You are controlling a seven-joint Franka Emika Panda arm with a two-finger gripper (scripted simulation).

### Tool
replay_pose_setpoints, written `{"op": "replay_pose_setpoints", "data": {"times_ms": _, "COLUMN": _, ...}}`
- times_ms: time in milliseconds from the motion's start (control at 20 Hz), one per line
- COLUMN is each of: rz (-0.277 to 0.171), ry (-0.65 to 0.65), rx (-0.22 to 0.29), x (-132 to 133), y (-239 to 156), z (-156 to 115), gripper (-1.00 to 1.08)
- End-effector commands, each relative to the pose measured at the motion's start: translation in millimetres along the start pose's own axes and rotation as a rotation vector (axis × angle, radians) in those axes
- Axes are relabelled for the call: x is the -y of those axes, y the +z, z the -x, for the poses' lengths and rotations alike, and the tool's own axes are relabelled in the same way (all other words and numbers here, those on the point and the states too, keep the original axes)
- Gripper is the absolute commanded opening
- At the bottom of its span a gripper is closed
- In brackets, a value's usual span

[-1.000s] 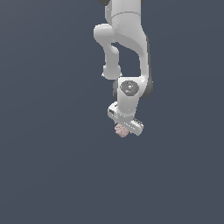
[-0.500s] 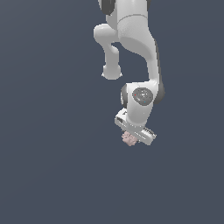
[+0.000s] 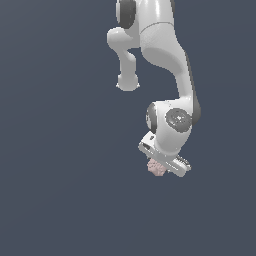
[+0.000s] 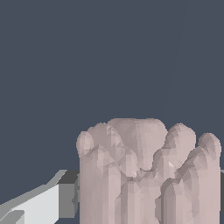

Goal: Pick up the object and move it to a goal position.

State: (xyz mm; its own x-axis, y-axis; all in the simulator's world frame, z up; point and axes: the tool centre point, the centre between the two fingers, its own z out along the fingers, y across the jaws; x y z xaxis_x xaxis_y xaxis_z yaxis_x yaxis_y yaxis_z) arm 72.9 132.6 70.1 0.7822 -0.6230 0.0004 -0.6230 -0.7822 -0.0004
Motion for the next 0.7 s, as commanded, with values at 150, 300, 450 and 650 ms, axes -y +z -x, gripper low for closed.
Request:
{"op": "replay_pose_setpoints", "data": {"times_ms": 150, "rz": 0.0, "ry": 0.001, "rx": 0.0, "x": 17.4, "y": -2.9, "z": -6.3, "gripper": -1.0}}
{"op": "replay_pose_setpoints", "data": {"times_ms": 300, "rz": 0.0, "ry": 0.001, "rx": 0.0, "x": 23.1, "y": -3.7, "z": -8.4, "gripper": -1.0}}
{"op": "replay_pose_setpoints", "data": {"times_ms": 450, "rz": 0.0, "ry": 0.001, "rx": 0.0, "x": 26.5, "y": -3.9, "z": -9.8, "gripper": -1.0}}
{"op": "replay_pose_setpoints", "data": {"times_ms": 650, "rz": 0.0, "ry": 0.001, "rx": 0.0, "x": 28.1, "y": -4.2, "z": -10.5, "gripper": -1.0}}
